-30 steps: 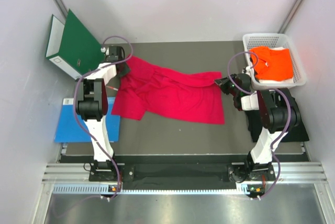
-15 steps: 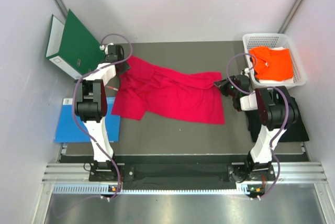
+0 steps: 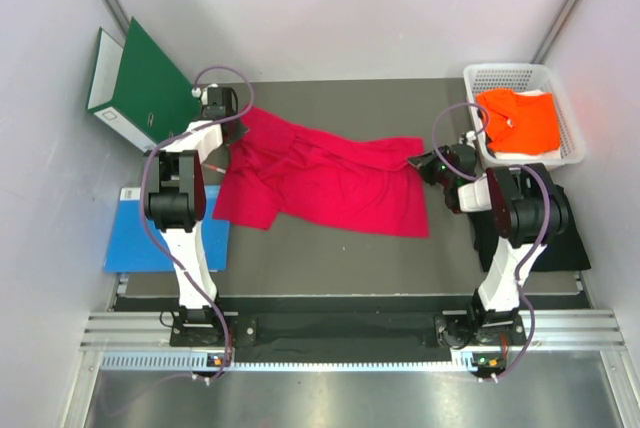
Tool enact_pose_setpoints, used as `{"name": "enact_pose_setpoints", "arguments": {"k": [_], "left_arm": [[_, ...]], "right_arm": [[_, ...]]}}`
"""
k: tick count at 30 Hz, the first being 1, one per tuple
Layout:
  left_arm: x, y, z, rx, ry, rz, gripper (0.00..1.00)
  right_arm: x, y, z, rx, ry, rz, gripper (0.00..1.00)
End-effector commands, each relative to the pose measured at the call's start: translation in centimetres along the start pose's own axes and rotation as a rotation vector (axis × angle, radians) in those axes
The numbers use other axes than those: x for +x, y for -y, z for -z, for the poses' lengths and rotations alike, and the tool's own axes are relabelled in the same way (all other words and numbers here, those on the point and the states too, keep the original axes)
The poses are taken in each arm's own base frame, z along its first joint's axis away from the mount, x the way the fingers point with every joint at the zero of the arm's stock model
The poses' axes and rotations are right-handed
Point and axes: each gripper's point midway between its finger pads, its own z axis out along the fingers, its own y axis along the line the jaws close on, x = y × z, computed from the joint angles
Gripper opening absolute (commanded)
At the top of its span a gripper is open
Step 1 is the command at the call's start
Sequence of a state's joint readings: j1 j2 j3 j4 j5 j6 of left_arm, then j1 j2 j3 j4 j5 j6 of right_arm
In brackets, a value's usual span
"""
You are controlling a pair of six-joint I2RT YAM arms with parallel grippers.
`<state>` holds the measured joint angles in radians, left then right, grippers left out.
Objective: Fold and stack the t-shirts
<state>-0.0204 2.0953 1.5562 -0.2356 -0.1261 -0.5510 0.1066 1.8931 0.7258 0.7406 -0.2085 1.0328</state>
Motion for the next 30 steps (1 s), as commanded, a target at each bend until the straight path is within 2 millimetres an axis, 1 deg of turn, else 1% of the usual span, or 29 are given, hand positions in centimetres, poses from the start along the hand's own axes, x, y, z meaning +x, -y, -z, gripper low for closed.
{"name": "enact_pose_setpoints", "arguments": {"k": [1, 3, 4, 5, 6, 7, 8, 9, 10, 11, 12, 13, 15, 16, 18, 19, 20, 21, 22, 23, 24, 25, 27, 28, 29, 30], "left_arm": [[-4.2, 1.3, 2.1, 0.035, 0.115, 0.020, 0.00], [-4.7, 1.5, 2.8, 0.043, 0.128, 0.022, 0.00], [-5.3, 1.8, 3.6, 0.053, 0.143, 0.025, 0.00], [-5.8, 2.0, 4.1, 0.061, 0.158, 0.026, 0.00], [-6.1, 2.2, 4.5, 0.072, 0.167, 0.029, 0.00], [-6.9, 2.6, 5.7, 0.089, 0.190, 0.031, 0.00], [-7.3, 2.7, 6.2, 0.096, 0.201, 0.032, 0.00], [-7.7, 2.9, 6.8, 0.104, 0.212, 0.032, 0.00], [-8.3, 3.2, 7.8, 0.118, 0.228, 0.033, 0.00], [-8.6, 3.4, 8.3, 0.127, 0.235, 0.033, 0.00], [-8.6, 3.5, 8.8, 0.136, 0.232, 0.032, 0.00], [-8.8, 3.7, 9.8, 0.148, 0.240, 0.035, 0.00], [-8.5, 3.8, 10.8, 0.166, 0.237, 0.042, 0.00], [-8.0, 3.7, 11.8, 0.182, 0.231, 0.054, 0.00], [-7.3, 3.4, 12.9, 0.195, 0.227, 0.070, 0.00], [-6.6, 2.9, 14.1, 0.199, 0.224, 0.081, 0.00], [-6.1, 2.8, 14.7, 0.210, 0.220, 0.086, 0.00], [-4.5, 1.8, 14.7, 0.196, 0.193, 0.091, 0.00], [-4.8, 1.9, 16.5, 0.217, 0.218, 0.100, 0.00], [-4.4, 1.7, 17.0, 0.221, 0.216, 0.101, 0.00], [-3.4, 1.1, 17.1, 0.212, 0.202, 0.103, 0.00], [-3.9, 1.0, 18.4, 0.224, 0.232, 0.105, 0.00], [-4.6, 1.4, 19.7, 0.250, 0.263, 0.106, 0.00], [-5.3, 1.7, 21.0, 0.269, 0.284, 0.098, 0.00], [-5.3, 1.8, 21.7, 0.270, 0.268, 0.089, 0.00], [-6.7, 2.8, 23.5, 0.302, 0.289, 0.083, 0.00]], "right_arm": [[-0.2, -1.2, 0.3, -0.056, 0.017, 0.016, 0.00], [-0.5, -1.6, 0.6, -0.057, 0.022, 0.042, 0.00], [-0.6, -1.7, 0.8, -0.051, 0.020, 0.052, 0.00], [-1.1, -2.6, 1.2, -0.066, 0.033, 0.082, 0.00], [-1.6, -3.0, 1.4, -0.068, 0.047, 0.100, 0.00], [-1.6, -2.8, 1.7, -0.043, 0.041, 0.132, 0.00], [-2.4, -4.1, 2.4, -0.059, 0.062, 0.155, 0.00], [-3.1, -4.7, 2.7, -0.054, 0.083, 0.176, 0.00], [-3.1, -4.6, 3.1, -0.032, 0.078, 0.209, 0.00], [-3.8, -5.7, 3.8, -0.044, 0.097, 0.230, 0.00], [-4.5, -6.5, 4.1, -0.044, 0.118, 0.248, 0.00], [-4.8, -6.8, 4.5, -0.044, 0.128, 0.276, 0.00], [-5.3, -7.7, 5.3, -0.046, 0.137, 0.294, 0.00], [-5.3, -7.8, 5.6, -0.044, 0.138, 0.311, 0.00], [-5.4, -8.2, 6.5, -0.047, 0.144, 0.321, 0.00], [-5.4, -8.1, 6.8, -0.044, 0.146, 0.333, 0.00], [-5.5, -8.3, 7.5, -0.049, 0.152, 0.340, 0.00], [-5.2, -8.2, 7.7, -0.044, 0.145, 0.343, 0.00], [-5.2, -8.1, 8.0, -0.041, 0.149, 0.349, 0.00], [-5.1, -8.0, 8.6, -0.042, 0.150, 0.353, 0.00], [-5.0, -7.8, 8.7, -0.035, 0.153, 0.355, 0.00], [-5.0, -7.8, 8.9, -0.035, 0.153, 0.359, 0.00], [-5.2, -8.2, 9.1, -0.040, 0.156, 0.365, 0.00], [-5.0, -8.3, 9.2, -0.042, 0.144, 0.370, 0.00], [-5.6, -9.8, 9.7, -0.072, 0.158, 0.380, 0.00], [-5.8, -10.6, 10.2, -0.084, 0.161, 0.392, 0.00]]}}
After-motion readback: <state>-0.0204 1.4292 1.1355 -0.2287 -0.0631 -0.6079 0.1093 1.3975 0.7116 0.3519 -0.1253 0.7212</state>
